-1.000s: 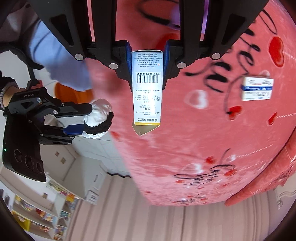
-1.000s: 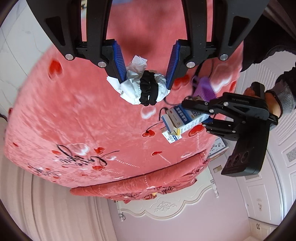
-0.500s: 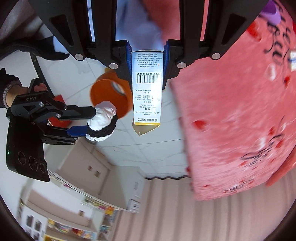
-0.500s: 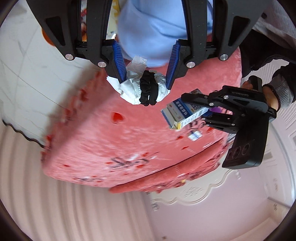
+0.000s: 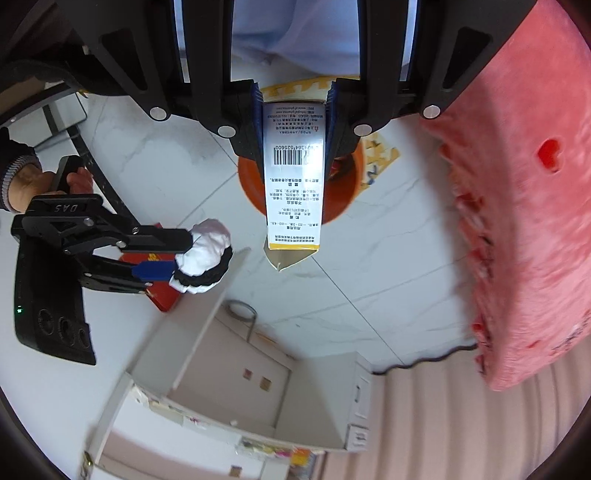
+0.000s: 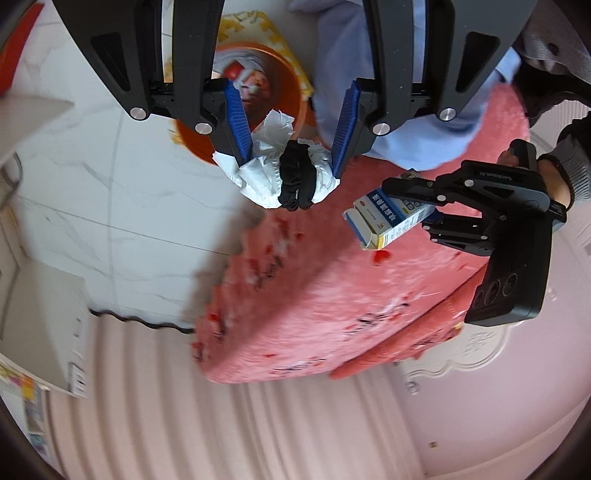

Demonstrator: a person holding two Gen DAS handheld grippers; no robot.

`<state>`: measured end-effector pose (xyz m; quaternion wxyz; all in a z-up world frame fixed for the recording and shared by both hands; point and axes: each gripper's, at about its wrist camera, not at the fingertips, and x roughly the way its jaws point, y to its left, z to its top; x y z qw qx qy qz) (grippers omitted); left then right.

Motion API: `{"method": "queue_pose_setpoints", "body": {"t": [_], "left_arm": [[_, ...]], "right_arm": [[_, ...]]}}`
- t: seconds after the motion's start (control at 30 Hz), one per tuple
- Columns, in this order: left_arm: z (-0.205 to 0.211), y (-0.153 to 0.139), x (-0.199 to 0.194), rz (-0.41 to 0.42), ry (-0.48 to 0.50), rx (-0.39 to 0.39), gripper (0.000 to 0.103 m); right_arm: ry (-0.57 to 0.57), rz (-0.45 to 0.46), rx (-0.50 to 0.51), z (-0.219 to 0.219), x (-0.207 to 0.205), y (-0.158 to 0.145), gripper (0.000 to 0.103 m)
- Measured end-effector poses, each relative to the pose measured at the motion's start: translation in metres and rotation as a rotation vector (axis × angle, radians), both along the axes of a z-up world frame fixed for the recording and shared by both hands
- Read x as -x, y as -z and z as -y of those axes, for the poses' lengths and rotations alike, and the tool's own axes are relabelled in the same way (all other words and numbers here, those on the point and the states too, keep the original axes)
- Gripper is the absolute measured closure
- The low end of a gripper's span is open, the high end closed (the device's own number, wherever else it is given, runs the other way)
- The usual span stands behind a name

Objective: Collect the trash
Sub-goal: 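Carry the tissue and nasal-drop box over the orange bucket with both tools, then open the left tool then the right tool to drop both items into the bucket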

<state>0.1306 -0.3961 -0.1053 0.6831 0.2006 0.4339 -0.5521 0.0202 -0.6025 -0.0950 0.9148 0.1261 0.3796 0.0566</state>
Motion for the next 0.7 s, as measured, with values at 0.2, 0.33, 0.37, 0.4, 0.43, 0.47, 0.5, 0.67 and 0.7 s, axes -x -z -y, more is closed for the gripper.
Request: {"method": "queue_pose_setpoints", "body": {"t": [0.2, 0.33, 0.37, 0.4, 0.43, 0.47, 0.5, 0.67, 0.7], "left_arm": [[0.040, 0.029, 0.002, -0.025, 0.057, -0.066, 0.075], [0.056, 0.042, 0.001, -0.020, 0.075, -0.104, 0.071], [0.060, 0.045, 0.001, -0.014, 0.073, -0.110, 0.066], [0.060, 0.047, 0.001, -0.011, 0.071, -0.111, 0.050], [0.063, 0.049, 0.001, -0.004, 0.067, -0.114, 0.037], [0.066, 0.050, 0.000, -0.002, 0.067, -0.118, 0.036], [0.067, 0.052, 0.000, -0.008, 0.074, -0.124, 0.036], [0.069, 0.054, 0.004, 0.008, 0.078, -0.152, 0.036], [0.068, 0.053, 0.005, 0.005, 0.075, -0.151, 0.036]], "right_arm": [[0.075, -0.029, -0.024, 0.045, 0.014, 0.024, 0.060], [0.097, -0.051, -0.036, 0.061, 0.017, 0.039, 0.060], [0.099, -0.054, -0.037, 0.062, 0.017, 0.041, 0.060], [0.100, -0.059, -0.040, 0.064, 0.017, 0.043, 0.060], [0.101, -0.063, -0.044, 0.066, 0.018, 0.046, 0.060], [0.103, -0.067, -0.046, 0.066, 0.017, 0.048, 0.060], [0.105, -0.070, -0.049, 0.067, 0.017, 0.050, 0.060], [0.107, -0.088, -0.064, 0.064, 0.012, 0.061, 0.060], [0.104, -0.091, -0.065, 0.062, 0.009, 0.063, 0.060]]}}
